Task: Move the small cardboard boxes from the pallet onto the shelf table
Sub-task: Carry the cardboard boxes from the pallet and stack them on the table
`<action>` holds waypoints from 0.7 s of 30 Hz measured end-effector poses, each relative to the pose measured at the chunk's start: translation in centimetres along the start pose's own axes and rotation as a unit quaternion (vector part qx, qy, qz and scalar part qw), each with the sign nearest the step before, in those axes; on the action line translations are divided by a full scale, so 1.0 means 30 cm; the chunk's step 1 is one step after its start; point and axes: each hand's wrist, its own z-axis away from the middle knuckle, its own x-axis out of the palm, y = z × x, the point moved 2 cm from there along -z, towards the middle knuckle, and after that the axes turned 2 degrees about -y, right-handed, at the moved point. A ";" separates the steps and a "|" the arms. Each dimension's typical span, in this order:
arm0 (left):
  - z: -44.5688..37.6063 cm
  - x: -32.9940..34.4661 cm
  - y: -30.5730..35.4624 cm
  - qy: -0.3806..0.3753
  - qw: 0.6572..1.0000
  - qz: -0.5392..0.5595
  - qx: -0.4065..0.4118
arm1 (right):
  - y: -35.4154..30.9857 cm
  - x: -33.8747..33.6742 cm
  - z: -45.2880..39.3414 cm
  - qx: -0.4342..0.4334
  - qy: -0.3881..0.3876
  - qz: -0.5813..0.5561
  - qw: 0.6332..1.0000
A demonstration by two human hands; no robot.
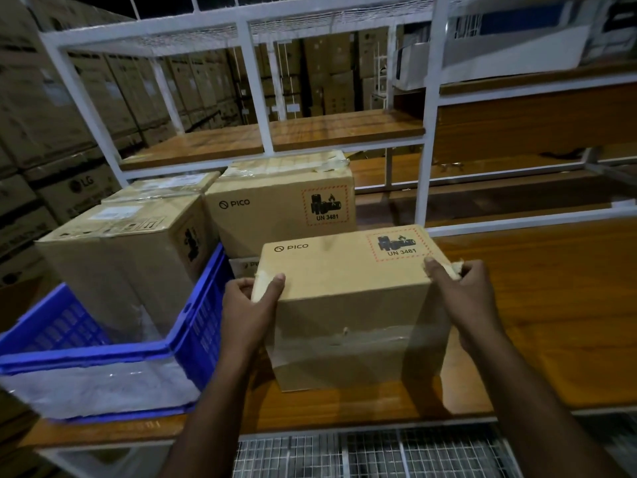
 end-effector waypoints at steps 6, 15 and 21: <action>-0.117 -0.014 0.131 -0.151 0.976 -0.154 -0.039 | -0.105 0.038 -0.142 0.004 -0.153 0.207 0.966; -0.166 0.016 0.120 -0.187 0.971 -0.143 -0.048 | -0.130 0.087 -0.224 0.032 -0.171 0.315 0.933; -0.164 0.020 0.117 -0.186 0.972 -0.142 -0.025 | -0.094 0.086 -0.223 -0.002 -0.151 0.289 0.946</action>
